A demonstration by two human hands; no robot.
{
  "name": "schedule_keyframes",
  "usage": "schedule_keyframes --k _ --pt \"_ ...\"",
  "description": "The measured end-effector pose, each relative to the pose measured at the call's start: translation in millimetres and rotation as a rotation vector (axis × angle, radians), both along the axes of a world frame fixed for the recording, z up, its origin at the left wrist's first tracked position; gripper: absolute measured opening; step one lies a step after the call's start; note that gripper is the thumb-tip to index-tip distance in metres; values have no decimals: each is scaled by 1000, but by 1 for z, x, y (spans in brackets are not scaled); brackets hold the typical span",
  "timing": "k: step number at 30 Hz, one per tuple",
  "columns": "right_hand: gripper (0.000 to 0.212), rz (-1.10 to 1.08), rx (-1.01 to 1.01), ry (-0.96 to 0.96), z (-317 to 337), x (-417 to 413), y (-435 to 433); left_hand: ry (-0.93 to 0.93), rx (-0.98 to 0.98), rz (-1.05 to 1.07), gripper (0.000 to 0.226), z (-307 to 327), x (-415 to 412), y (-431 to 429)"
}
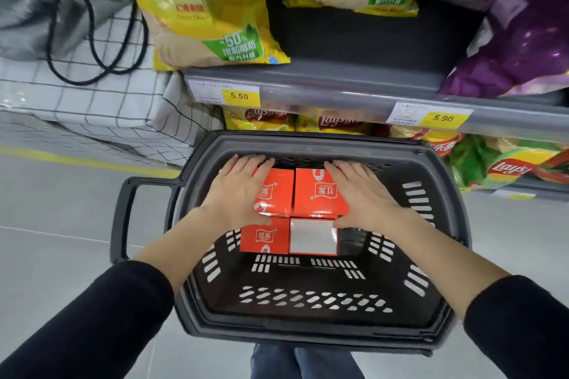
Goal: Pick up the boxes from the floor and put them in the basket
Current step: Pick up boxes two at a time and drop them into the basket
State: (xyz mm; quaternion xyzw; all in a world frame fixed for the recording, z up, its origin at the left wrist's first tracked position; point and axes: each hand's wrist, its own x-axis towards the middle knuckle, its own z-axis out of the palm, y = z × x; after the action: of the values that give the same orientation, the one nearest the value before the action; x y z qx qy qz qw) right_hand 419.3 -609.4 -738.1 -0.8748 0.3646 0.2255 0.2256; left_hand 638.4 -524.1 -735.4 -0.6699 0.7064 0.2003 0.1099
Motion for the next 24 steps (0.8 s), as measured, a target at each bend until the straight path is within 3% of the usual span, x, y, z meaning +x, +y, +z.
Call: schedule_keyframes --k 7,14,20,24 --pt "104 -53 45 -2 107 -12 -10 16 23 -93 104 112 20 -5" --pt "96 -146 3 -83 267 -46 -11 32 27 -77 100 270 25 -15" --pt "94 -333 -57 -177 386 -101 31 40 20 -176 117 393 -12 -1" --pt "88 -465 -114 -235 452 -147 77 9 3 -292 99 450 -52 14"
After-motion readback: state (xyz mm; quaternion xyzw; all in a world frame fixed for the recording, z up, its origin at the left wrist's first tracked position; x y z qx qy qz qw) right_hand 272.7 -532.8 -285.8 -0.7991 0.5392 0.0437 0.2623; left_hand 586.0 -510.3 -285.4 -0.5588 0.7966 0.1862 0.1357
